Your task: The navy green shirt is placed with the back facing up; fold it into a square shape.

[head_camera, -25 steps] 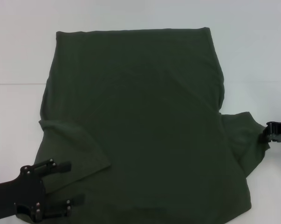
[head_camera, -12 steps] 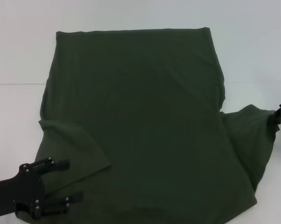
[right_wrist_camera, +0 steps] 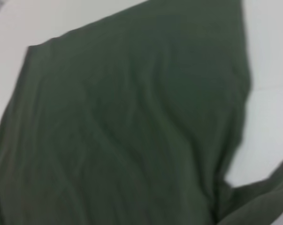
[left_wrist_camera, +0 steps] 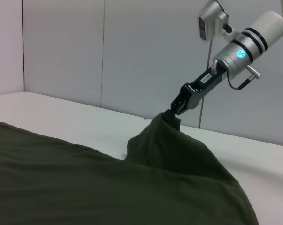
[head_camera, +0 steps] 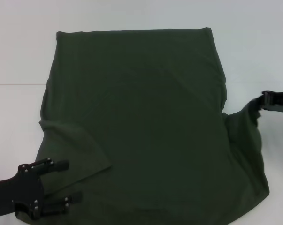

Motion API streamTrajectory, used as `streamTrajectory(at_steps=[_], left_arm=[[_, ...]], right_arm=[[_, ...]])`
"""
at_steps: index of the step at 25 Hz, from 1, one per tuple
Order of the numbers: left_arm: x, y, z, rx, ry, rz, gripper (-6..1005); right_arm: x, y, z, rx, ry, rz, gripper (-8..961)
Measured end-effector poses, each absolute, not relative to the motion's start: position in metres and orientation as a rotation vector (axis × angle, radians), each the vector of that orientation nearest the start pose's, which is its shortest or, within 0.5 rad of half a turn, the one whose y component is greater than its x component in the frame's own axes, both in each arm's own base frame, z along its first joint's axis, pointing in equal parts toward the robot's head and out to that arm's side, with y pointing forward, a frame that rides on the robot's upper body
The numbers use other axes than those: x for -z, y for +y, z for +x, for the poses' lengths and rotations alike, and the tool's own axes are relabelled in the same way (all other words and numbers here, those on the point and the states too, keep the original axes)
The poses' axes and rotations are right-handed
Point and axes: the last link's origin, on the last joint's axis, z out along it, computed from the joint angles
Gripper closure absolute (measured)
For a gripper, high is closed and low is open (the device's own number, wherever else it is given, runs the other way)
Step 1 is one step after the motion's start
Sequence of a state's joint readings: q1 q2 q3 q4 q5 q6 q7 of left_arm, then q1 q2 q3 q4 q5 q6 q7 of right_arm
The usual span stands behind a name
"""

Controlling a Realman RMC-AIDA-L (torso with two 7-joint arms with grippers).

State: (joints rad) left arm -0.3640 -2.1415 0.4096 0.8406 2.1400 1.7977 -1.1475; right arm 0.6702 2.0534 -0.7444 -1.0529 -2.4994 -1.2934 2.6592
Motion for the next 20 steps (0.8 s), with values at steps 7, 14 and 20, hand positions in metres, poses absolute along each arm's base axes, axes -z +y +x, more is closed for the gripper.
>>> streamTrajectory(at_steps=[7, 14, 20], left_arm=[[-0.032, 0.265, -0.304, 0.701, -0.439, -2.635, 139], [-0.032, 0.265, -0.304, 0.701, -0.441, -2.634, 139], [-0.032, 0.265, -0.304, 0.701, -0.442, -2.634, 139]], right_arm=[[-0.047, 0.421, 0.208, -0.204, 1.451, -2.182, 933], [-0.018, 0.422, 0.184, -0.095, 1.394, -2.301, 934], [-0.004, 0.417, 0.182, -0.025, 1.377, -2.349, 932]])
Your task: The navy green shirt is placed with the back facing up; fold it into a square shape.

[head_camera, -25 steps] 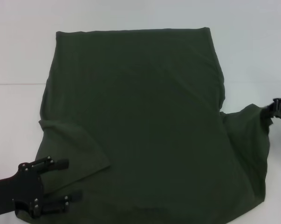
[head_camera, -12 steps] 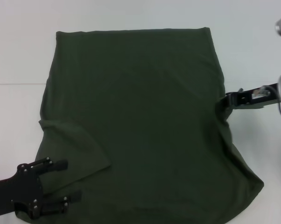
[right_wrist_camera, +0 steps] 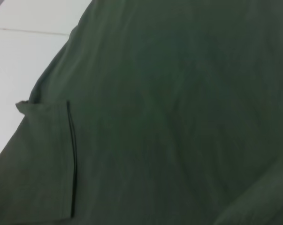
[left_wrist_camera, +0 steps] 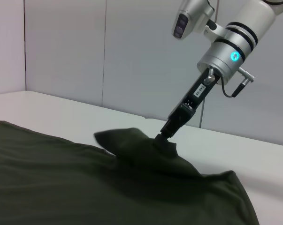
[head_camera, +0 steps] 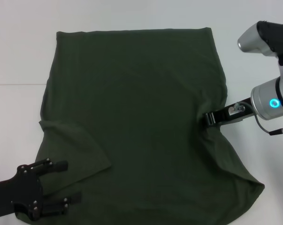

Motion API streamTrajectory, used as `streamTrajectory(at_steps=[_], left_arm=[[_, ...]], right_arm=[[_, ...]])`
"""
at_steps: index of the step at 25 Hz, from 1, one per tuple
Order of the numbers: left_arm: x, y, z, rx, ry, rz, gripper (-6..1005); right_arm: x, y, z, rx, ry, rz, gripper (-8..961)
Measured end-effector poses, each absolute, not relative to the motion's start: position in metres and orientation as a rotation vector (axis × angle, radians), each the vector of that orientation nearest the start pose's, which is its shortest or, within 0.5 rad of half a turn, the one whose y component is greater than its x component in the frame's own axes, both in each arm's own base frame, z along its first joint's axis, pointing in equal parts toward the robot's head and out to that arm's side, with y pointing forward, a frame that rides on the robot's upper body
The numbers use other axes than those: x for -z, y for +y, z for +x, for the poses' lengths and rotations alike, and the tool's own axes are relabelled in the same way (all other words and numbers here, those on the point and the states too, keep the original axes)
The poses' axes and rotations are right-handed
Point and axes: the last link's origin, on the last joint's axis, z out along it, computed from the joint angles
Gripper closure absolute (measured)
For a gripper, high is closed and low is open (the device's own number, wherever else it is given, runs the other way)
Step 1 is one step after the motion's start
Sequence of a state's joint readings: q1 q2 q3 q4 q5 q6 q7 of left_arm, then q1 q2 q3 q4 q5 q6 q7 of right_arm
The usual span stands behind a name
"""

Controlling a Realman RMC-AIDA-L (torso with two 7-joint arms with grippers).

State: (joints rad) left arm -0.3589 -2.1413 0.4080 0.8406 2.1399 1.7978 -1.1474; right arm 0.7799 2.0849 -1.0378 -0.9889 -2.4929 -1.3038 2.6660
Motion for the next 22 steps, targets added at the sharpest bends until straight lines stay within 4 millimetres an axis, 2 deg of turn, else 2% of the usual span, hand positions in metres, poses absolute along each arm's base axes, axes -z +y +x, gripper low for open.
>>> streamTrajectory(at_steps=[9, 14, 17, 22], left_arm=[[-0.032, 0.265, -0.304, 0.701, -0.442, -2.634, 140], [-0.032, 0.264, -0.304, 0.702, -0.448, -2.634, 140], [-0.032, 0.265, -0.305, 0.711, -0.491, -2.632, 139], [-0.042, 0.267, -0.306, 0.754, -0.601, -2.601, 139]], right_arm=[[0.003, 0.413, 0.184, 0.004, 1.406, -2.366, 922], [-0.005, 0.41, 0.191, -0.05, 1.431, -2.368, 738], [-0.016, 0.404, 0.194, -0.191, 1.456, -2.408, 491], [-0.041, 0.39, 0.211, -0.439, 1.49, -2.426, 296]])
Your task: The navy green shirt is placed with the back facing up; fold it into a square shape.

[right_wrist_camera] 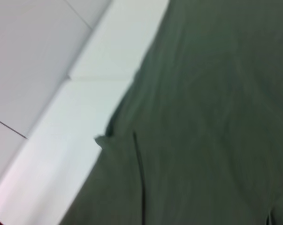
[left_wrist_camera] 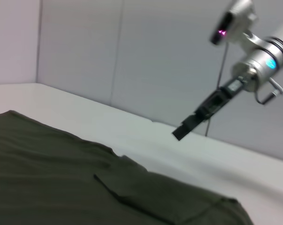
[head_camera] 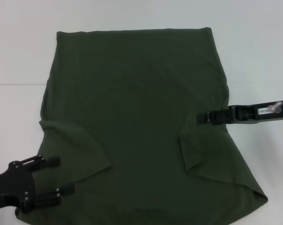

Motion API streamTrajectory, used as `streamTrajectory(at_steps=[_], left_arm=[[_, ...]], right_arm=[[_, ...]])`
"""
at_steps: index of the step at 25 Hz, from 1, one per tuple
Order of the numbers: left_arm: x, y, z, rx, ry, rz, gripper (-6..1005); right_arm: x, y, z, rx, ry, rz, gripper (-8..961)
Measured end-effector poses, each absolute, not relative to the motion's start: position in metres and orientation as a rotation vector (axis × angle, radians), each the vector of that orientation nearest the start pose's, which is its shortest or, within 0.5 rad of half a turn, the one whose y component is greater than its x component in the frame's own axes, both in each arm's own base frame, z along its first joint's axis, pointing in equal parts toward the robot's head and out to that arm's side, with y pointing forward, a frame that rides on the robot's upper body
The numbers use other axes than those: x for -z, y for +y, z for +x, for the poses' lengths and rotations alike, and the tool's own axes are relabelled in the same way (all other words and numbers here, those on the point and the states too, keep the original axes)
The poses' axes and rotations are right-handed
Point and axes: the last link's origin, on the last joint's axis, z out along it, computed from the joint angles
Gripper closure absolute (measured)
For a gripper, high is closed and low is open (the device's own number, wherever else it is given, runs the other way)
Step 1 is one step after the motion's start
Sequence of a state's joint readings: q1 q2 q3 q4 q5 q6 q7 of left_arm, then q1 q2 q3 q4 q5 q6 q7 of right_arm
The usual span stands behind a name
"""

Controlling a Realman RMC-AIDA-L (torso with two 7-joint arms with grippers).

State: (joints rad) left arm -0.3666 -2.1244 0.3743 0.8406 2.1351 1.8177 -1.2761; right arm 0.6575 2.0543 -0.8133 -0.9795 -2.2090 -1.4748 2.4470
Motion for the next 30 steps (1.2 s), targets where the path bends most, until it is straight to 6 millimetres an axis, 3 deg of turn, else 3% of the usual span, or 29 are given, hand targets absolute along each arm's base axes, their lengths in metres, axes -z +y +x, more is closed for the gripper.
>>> streamTrajectory(at_steps=[6, 8, 9, 11, 17, 22, 30], left_arm=[[-0.055, 0.266, -0.306, 0.82, -0.75, -2.584, 139], [-0.059, 0.268, -0.307, 0.824, -0.877, -2.578, 139], [-0.066, 0.271, -0.308, 0.824, -1.038, -2.559, 139], [-0.069, 0.273, -0.308, 0.82, -1.121, -2.545, 139], [-0.075, 0.285, -0.32, 0.676, -1.545, -2.412, 139], [-0.082, 0.296, -0.345, 0.451, -1.899, -2.105, 139], [-0.088, 0.303, -0.349, 0.25, -2.073, -1.965, 140]], right_arm=[[-0.053, 0.368, 0.248, -0.558, 1.581, -2.369, 128], [-0.056, 0.358, 0.264, -0.568, 1.656, -2.341, 86], [-0.056, 0.356, 0.267, -0.569, 1.673, -2.337, 64], [-0.058, 0.348, 0.278, -0.564, 1.719, -2.329, 22], [-0.064, 0.325, 0.306, -0.551, 1.761, -2.284, 24], [-0.07, 0.315, 0.319, -0.576, 1.736, -2.258, 26], [-0.074, 0.316, 0.32, -0.577, 1.69, -2.269, 27]])
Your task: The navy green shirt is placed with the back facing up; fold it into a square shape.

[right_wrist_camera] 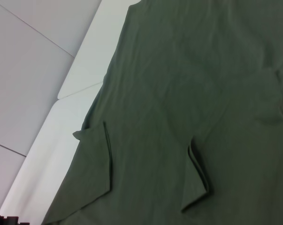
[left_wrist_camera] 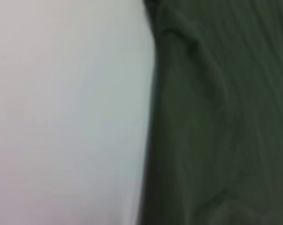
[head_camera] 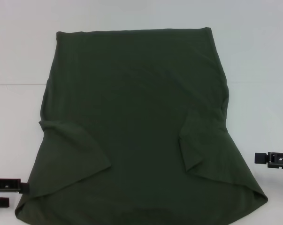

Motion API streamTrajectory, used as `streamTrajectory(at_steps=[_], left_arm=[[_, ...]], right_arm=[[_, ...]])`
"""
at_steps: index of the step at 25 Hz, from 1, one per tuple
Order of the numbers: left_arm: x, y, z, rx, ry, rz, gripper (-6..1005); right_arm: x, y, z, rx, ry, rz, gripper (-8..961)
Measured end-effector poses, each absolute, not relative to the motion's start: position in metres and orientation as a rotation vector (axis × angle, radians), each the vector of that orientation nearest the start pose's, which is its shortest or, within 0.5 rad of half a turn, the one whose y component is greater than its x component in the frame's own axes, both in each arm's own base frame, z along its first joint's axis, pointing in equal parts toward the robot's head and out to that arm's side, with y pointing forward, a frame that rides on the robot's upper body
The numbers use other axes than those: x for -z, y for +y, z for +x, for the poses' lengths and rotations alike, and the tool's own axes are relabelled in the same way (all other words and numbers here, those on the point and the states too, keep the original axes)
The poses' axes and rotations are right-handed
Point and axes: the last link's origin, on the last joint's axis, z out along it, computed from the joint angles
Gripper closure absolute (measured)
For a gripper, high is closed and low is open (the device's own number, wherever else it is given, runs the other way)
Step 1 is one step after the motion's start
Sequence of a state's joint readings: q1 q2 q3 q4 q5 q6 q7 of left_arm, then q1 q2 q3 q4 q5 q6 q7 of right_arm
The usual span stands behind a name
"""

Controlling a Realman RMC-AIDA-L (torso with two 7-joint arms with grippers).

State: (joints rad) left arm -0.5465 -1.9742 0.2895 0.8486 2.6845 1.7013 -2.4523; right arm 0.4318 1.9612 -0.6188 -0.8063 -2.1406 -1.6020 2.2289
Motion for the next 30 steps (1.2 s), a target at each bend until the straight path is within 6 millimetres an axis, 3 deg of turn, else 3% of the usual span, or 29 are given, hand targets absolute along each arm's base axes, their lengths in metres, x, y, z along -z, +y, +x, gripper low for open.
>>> streamTrajectory(at_steps=[8, 17, 30], left_arm=[[-0.084, 0.307, -0.348, -0.146, 2.505, 2.324, 140], [-0.079, 0.311, -0.347, -0.135, 2.498, 2.327, 139], [-0.071, 0.312, -0.348, -0.101, 2.51, 2.317, 140]], right_arm=[[-0.071, 0.313, 0.323, -0.491, 1.611, -2.34, 26], [-0.063, 0.297, 0.302, -0.455, 0.982, -2.759, 27], [-0.054, 0.294, 0.296, -0.455, 0.704, -2.835, 26]])
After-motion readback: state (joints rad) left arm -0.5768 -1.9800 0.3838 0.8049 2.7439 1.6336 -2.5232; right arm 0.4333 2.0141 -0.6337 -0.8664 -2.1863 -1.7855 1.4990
